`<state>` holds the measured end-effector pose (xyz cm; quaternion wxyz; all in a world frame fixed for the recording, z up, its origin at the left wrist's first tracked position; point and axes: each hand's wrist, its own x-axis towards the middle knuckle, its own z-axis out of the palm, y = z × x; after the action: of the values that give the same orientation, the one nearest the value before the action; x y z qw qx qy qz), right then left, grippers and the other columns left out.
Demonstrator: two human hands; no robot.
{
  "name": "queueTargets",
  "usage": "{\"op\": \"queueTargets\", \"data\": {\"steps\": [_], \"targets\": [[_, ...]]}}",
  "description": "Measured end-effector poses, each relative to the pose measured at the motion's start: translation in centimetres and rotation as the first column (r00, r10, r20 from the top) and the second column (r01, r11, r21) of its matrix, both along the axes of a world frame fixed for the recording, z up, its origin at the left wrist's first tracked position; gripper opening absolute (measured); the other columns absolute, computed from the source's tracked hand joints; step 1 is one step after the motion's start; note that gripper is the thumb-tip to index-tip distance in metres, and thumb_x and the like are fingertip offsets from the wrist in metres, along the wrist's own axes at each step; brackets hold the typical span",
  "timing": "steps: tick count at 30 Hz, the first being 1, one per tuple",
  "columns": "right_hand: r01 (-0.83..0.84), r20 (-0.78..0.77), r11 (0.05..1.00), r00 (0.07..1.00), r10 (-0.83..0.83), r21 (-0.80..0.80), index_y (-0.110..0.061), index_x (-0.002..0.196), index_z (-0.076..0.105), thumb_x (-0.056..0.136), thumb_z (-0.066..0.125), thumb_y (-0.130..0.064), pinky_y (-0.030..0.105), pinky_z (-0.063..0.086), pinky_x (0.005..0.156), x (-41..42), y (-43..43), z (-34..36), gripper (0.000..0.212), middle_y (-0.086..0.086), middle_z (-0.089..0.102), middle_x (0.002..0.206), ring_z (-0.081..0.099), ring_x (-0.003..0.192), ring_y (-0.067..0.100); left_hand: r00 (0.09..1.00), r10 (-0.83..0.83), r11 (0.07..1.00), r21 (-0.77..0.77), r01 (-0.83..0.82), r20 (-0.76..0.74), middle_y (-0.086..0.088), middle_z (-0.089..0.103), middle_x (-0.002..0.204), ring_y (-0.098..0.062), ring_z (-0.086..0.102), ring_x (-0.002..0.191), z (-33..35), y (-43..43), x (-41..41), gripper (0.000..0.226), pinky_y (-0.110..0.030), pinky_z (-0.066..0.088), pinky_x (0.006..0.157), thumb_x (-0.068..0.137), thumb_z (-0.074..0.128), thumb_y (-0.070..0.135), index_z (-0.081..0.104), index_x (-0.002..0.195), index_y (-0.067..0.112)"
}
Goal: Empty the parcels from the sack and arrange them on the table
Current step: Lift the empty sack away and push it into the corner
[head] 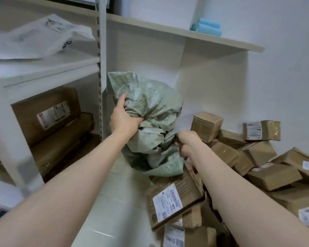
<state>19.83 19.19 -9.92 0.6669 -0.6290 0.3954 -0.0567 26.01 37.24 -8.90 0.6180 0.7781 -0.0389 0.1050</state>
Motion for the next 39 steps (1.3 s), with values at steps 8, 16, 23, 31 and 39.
{"op": "queueTargets", "data": {"steps": [8,16,23,31,39], "targets": [[-0.27,0.323,0.91,0.932,0.164,0.316,-0.042,0.151,0.014,0.071,0.082,-0.05,0.08,0.041,0.076,7.7,3.0,-3.8,0.105,0.002,0.035,0.154,0.044,0.131,0.043,0.989,-0.143,0.742,0.657,0.13,-0.034,-0.002,0.018,0.155,-0.035,0.023,0.141,-10.4,4.0,3.9,0.097,-0.054,0.035,0.108,0.073,0.082,0.035,0.019,0.145,0.053],[-0.839,-0.549,0.307,0.531,0.645,-0.45,-0.034,0.155,-0.008,0.088,0.058,-0.059,0.044,0.012,0.122,11.3,4.2,-15.2,0.098,0.003,-0.011,0.165,0.0,0.152,0.028,0.931,-0.239,0.418,0.836,0.355,-0.276,0.005,-0.054,0.142,-0.038,-0.041,0.136,-17.2,1.9,7.0,0.131,-0.08,0.0,0.102,0.066,0.08,0.057,-0.029,0.138,0.056],[-0.883,-0.474,0.295,0.449,0.757,-0.365,-0.024,0.157,-0.006,0.094,0.06,-0.038,0.028,0.014,0.12,15.0,5.3,-20.9,0.092,-0.003,0.0,0.165,0.008,0.151,0.018,0.871,-0.133,0.211,0.845,0.492,-0.473,0.008,-0.042,0.151,-0.036,-0.039,0.138,-24.7,2.7,11.4,0.091,-0.075,0.009,0.107,0.089,0.06,0.046,-0.01,0.147,0.055],[-0.905,-0.51,0.301,0.419,0.751,-0.3,-0.024,0.157,-0.006,0.092,0.059,-0.05,0.038,0.014,0.123,16.0,5.8,-25.4,0.096,-0.007,-0.001,0.165,0.005,0.151,0.022,0.75,-0.155,0.256,0.707,0.659,-0.643,0.007,-0.033,0.156,-0.034,-0.038,0.139,-27.8,2.7,12.9,0.097,-0.073,0.007,0.11,0.082,0.061,0.059,-0.007,0.15,0.05],[-0.847,-0.582,0.219,0.499,0.642,-0.485,-0.021,0.155,0.023,0.094,0.059,-0.043,0.035,0.014,0.121,12.7,4.8,-20.2,0.074,0.003,0.013,0.163,0.013,0.149,0.029,0.877,-0.063,0.306,0.827,0.471,-0.477,0.0,-0.044,0.151,-0.033,-0.039,0.138,-23.1,1.6,8.8,0.111,-0.077,-0.011,0.102,0.078,0.062,0.059,-0.025,0.145,0.047]]}}
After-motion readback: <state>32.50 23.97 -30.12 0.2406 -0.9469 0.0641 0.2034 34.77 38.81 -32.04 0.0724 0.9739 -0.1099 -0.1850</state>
